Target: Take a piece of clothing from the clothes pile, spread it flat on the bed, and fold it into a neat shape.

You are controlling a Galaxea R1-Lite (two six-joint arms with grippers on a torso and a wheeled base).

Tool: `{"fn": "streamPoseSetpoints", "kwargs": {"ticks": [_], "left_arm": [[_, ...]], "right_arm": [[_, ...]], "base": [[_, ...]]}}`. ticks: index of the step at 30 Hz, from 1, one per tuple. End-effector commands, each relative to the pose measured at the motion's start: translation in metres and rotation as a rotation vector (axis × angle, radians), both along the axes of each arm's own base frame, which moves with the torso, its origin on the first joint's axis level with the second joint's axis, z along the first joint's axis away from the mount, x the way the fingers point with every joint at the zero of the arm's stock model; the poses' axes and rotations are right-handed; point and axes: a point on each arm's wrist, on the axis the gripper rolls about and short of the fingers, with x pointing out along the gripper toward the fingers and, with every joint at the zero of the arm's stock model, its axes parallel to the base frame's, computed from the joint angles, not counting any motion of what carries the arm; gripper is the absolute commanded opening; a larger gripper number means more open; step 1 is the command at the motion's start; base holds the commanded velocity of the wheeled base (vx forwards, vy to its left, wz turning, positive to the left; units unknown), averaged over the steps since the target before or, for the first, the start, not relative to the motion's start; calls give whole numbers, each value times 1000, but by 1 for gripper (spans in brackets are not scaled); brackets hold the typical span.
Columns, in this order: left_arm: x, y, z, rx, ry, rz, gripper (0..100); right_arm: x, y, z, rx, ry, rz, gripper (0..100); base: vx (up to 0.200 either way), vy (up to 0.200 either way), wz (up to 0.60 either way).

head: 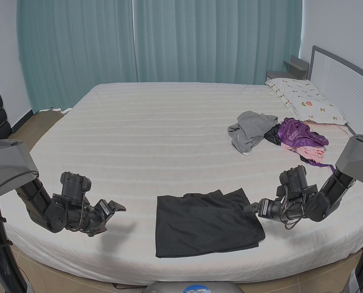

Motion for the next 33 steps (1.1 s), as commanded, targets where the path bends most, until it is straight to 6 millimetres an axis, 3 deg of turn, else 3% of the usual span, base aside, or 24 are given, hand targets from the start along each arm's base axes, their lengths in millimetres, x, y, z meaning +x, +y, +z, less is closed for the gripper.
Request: {"fn": "streamPoseSetpoints", "kwargs": {"ticks": [1, 5, 11, 17, 18, 27, 33], "left_arm": [[0, -2, -2, 19, 2, 6, 100], [0, -3, -3, 19, -4, 8, 100], [0, -5, -4, 22, -2, 0, 100], [0, -6, -7, 49, 1, 16, 100], [0, -6, -7, 52, -1, 20, 100], [-5, -10, -17, 64, -63, 25, 100], [-5, -10, -18, 63, -76, 25, 100]], "right_arm": [[49, 12, -22, 75, -13, -78, 100], [70, 18, -42, 75, -18, -91, 100], [103, 25, -41, 136, -87, -129, 100], [111, 30, -39, 139, -93, -124, 100], [112, 31, -39, 139, -93, -124, 0], [116, 28, -36, 125, -90, -153, 0], [119, 10, -22, 139, -105, -222, 0]], "base": [[0, 0, 0], [0, 0, 0], [0, 0, 0], [0, 0, 0], [0, 0, 0], [0, 0, 0], [0, 0, 0]]}}
